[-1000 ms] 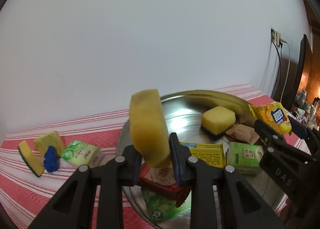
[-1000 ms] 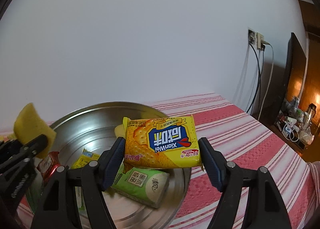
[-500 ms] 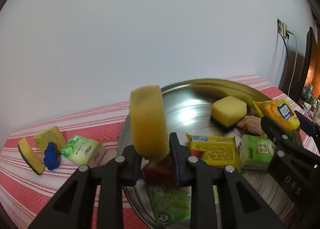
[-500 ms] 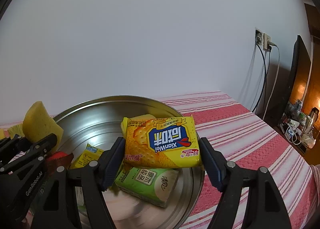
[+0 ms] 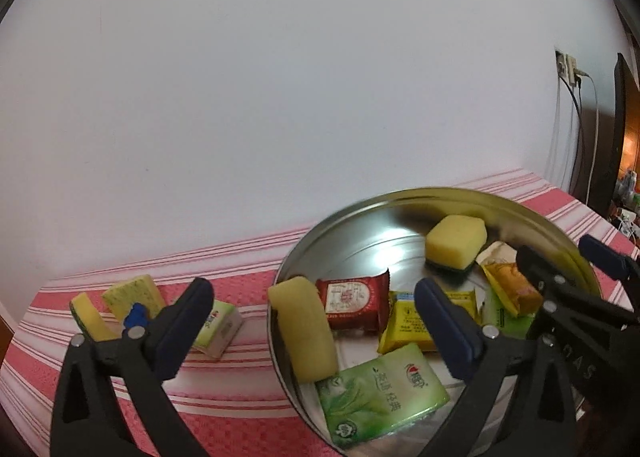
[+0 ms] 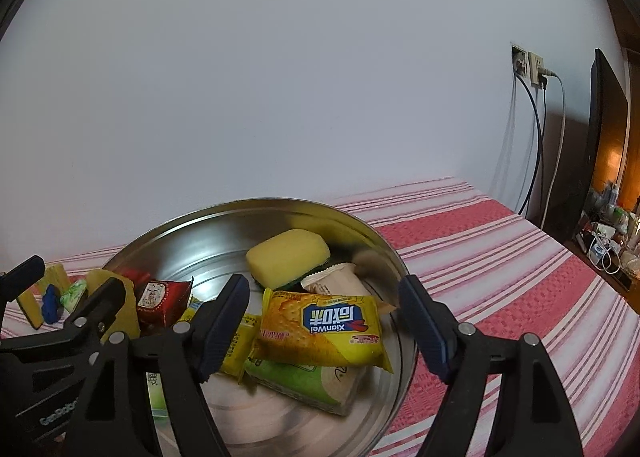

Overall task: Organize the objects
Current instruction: 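Move both tools back from the tin toward the remaining sponges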

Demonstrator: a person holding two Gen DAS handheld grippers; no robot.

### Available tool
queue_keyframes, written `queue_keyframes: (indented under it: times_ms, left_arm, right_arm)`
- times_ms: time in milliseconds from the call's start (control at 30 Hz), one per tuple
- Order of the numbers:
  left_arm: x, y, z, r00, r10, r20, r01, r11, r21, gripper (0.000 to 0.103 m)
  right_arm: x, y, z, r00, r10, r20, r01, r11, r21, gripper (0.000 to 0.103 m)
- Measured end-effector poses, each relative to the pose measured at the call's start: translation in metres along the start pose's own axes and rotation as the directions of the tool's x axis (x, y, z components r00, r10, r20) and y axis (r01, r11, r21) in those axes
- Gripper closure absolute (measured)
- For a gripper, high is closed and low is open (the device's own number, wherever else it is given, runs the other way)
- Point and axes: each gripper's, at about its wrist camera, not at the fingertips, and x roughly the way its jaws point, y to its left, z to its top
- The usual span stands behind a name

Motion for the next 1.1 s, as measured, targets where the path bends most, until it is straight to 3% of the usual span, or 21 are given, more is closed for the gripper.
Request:
queue_keyframes:
  times_ms: [233, 500, 867, 1100]
  left_arm:
    - [0.001, 0.014, -0.005, 1.0, 0.025, -0.012, -0.025, 1.0, -0.017, 0.001]
    - [0.0, 0.039, -0.017, 0.999, 0.04, -0.019, -0.04, 0.999, -0.03, 0.001]
    - [-0.002, 0.085, -0.029, 0.997, 0.073, -0.028, -0.075, 0.995, -0.071, 0.001]
    - [0.003, 0.109, -0.034, 0.995, 0.086, -0.048, -0.09, 0.991, -0.103, 0.001]
  right_arm:
    - [-0.015, 0.003, 0.0, 0.995, -0.031, 0.099, 0.032, 0.999, -0.009, 0.024]
    - [-0.032, 0.008, -0.002, 0.971, -0.102, 0.218, 0.109, 0.994, -0.018, 0.024]
    - [-0.032, 0.014, -0.005, 0.97, -0.133, 0.203, 0.136, 0.991, -0.002, 0.024]
    - [-0.034, 0.037, -0.007, 0.971, -0.13, 0.199, 0.133, 0.991, -0.001, 0.024]
